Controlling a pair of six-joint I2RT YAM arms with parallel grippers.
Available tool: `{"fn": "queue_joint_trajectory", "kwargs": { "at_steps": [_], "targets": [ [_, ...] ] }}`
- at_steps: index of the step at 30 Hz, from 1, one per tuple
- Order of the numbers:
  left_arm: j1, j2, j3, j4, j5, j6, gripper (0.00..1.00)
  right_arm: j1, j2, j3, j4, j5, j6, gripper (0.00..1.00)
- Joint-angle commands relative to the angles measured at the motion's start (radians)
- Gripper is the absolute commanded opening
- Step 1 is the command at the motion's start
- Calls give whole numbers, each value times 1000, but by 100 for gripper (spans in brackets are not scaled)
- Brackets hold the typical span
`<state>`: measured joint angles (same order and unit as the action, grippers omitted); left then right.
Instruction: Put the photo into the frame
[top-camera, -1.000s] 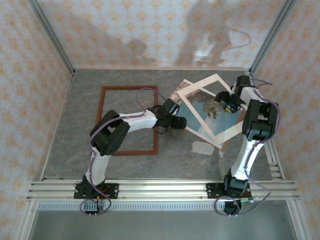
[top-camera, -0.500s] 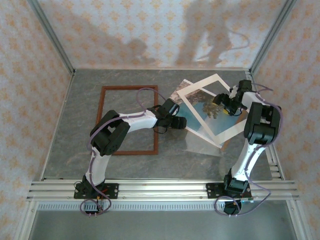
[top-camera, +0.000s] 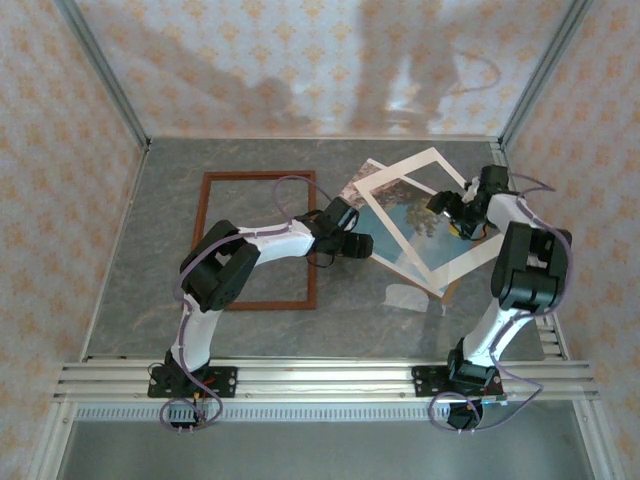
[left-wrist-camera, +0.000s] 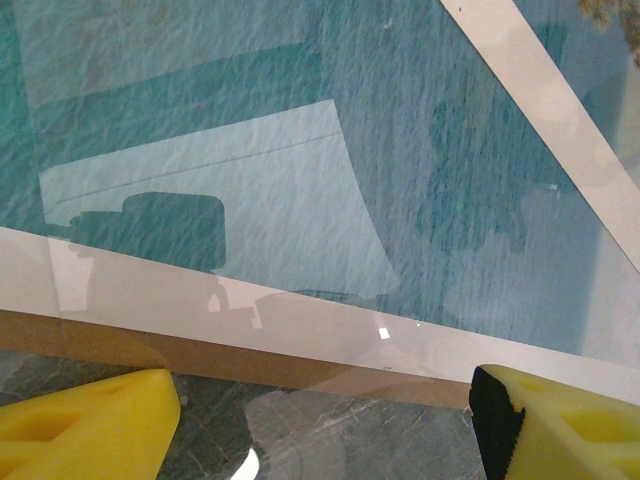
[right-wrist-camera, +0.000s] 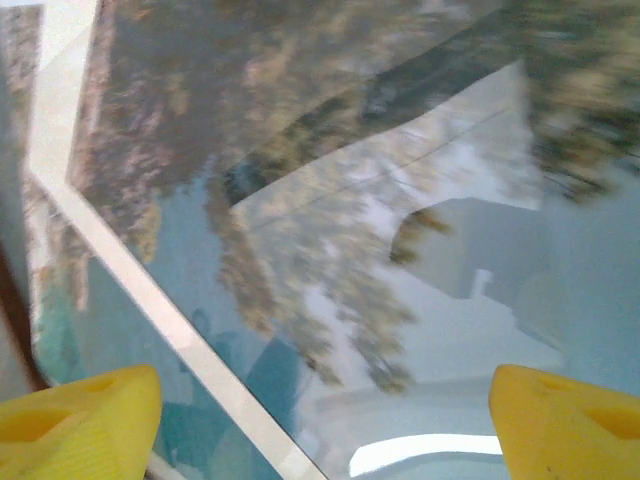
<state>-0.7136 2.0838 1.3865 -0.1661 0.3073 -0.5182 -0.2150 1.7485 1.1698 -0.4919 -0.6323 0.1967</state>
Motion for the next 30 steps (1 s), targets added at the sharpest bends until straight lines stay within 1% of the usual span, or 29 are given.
{"fn": "queue_joint_trajectory", "kwargs": {
  "at_steps": [1, 3, 6, 13, 18, 24, 28, 30],
  "targets": [
    [-7, 56, -30, -53, 13, -2, 79, 12, -140, -80, -90, 235, 63, 86],
    [-7, 57, -31, -48, 17, -6, 79, 20, -192, -149, -91, 259, 79, 86],
    [-7, 57, -32, -43, 20, -7, 79, 36, -204, -204, -86, 265, 81, 88],
    [-7, 51, -27, -48, 17, -7, 79, 87, -135, -222, -56, 256, 73, 93],
    [-7, 17, 2, -62, 21, -10, 79, 111, -121, -197, -42, 270, 75, 93],
    [-5, -57, 41, -103, -41, 1, 81, 119, -121, -173, -22, 302, 81, 92],
    [-2, -105, -7, -92, -108, -11, 83, 123, -99, -167, -6, 321, 77, 91],
    [5, -119, -32, -84, -140, -43, 83, 124, -82, -162, 6, 311, 78, 91]
  ]
}}
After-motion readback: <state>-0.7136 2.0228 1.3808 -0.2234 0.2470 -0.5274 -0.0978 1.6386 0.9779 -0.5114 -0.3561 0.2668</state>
